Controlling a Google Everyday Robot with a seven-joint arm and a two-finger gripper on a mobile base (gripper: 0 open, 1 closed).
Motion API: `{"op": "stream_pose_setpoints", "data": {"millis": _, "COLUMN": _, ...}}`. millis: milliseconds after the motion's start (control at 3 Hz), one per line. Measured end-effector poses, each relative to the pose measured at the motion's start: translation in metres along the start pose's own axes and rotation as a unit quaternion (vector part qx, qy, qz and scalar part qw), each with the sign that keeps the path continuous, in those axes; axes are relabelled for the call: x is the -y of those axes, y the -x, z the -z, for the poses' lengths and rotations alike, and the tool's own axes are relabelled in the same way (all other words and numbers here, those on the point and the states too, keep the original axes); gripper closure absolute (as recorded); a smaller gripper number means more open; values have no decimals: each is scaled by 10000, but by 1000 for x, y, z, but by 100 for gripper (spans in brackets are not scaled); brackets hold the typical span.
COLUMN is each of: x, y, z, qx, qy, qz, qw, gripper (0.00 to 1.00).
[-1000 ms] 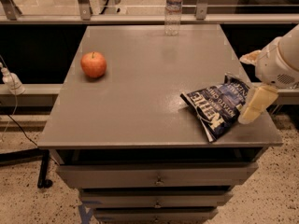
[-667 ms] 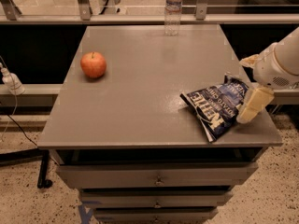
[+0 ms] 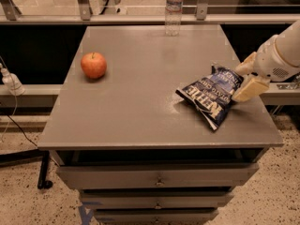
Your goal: Move blue chip bag near apple
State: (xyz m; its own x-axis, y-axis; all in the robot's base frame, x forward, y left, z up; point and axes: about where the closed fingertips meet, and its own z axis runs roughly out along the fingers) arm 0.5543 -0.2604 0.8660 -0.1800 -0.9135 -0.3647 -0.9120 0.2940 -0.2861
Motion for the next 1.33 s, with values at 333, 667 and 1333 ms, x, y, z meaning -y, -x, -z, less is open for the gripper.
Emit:
{"op": "stream_pose_setpoints", "data": {"millis": 333, "x": 9, "y": 20, "z": 12, "qx": 168, "qy": 0, "qz": 9, "qw": 9999, "gripper": 65}}
{"op": "stream_pose_setpoints", "data": {"millis": 667, "x": 3, "y": 26, "z": 9, "qx": 283, "qy": 185, "qz": -175, "qw": 9993, "gripper": 89}}
{"op": "stream_pose_setpoints", "data": {"millis": 1333, "x": -5, "y": 29, "z": 5, "qx": 312, "qy": 488, "qz": -434, "qw": 9974, "gripper": 82}}
